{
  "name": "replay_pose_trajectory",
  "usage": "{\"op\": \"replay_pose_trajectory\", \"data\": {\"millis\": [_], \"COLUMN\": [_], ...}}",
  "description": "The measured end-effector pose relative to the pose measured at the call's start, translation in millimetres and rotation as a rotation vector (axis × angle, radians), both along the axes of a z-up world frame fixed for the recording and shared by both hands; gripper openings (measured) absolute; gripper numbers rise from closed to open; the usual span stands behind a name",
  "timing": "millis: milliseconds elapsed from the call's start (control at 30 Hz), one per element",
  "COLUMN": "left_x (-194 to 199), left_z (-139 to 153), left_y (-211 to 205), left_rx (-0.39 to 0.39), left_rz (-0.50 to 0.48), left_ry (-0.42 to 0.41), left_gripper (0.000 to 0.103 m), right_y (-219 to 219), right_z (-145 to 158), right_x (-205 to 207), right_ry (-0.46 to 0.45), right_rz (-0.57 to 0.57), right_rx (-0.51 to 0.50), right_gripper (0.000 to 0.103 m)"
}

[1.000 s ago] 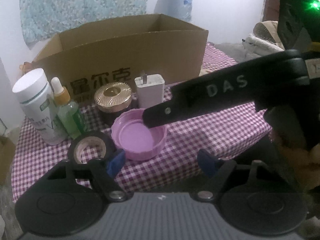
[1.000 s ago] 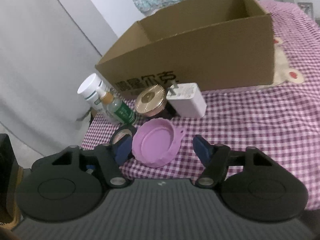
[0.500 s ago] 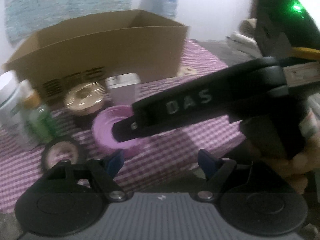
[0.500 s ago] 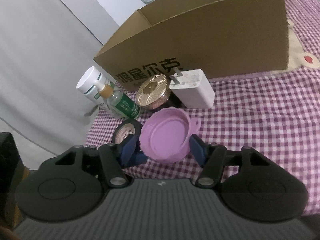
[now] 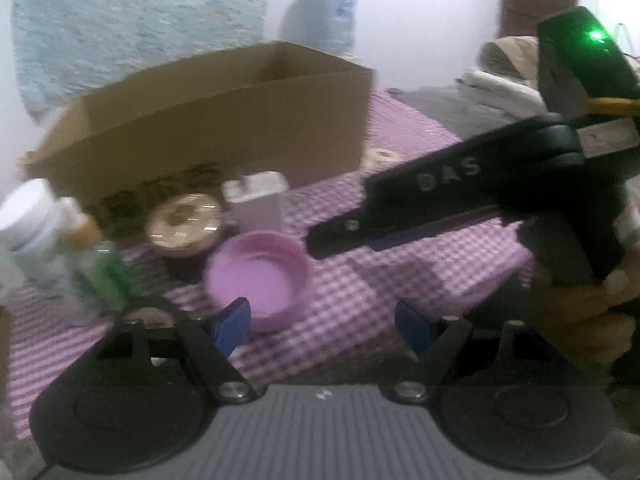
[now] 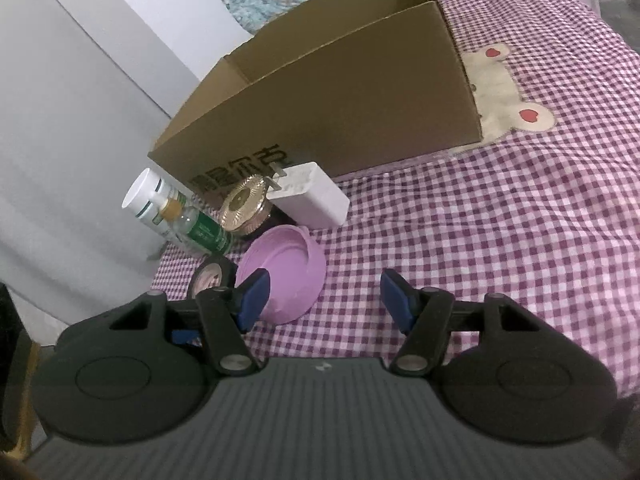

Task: Organize rigid objects
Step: 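Move the right gripper back to the pink lid, then close the right gripper on the rim of the pink lid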

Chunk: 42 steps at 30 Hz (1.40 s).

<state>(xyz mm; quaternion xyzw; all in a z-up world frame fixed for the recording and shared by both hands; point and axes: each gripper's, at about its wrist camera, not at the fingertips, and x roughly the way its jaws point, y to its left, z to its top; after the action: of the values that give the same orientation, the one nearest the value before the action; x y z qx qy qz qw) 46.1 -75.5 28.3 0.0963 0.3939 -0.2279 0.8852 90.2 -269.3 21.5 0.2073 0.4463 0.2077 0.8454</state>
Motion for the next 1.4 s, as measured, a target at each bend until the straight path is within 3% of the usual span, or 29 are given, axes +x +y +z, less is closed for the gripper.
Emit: {"op": "replay_pose_trajectory", "data": {"millis": [167,533,867,1100,1233,1400], "left_x": [11.4,24.4,10.6,8.4,13.8,20.6], "left_z": [-2.0,-3.7,-2.1,-3.2,-8.0,-10.3], "left_y": [11.6,3.1,-22.1,-31.6,-36.4,-38.2], "left_rx": [0.051,-0.001,-0.037,0.025,0.077,0.086], "left_rz": [0.075,0.06,-0.069,-0.095,-0.094,-0.077], "left_ry": [0.017,0.05,0.046,0.003,-0.015,-0.017], "left_gripper": [0.076,0.073,0.073,0.08,0.08,0.08], "right_y": [16.3,22.0,-13.0,-33.2,-30.8,-19.6], "right_z": [-0.6,-11.0,-9.0,-4.2,-4.9,-7.2], "right_x": [12.0,22.1,6.4,-2.2,-1.5,1.1], "right_ry": [-0.012,0.021,0.02,0.004,-0.005,-0.017], "right_rz": [0.045,0.061,-0.006,-0.053,-0.041,-0.015], "right_rx": [-0.002,0.019,-0.009,-0.003,-0.017,-0.062], "right_gripper": [0.06,0.039,0.038,0.039,0.039,0.038]}}
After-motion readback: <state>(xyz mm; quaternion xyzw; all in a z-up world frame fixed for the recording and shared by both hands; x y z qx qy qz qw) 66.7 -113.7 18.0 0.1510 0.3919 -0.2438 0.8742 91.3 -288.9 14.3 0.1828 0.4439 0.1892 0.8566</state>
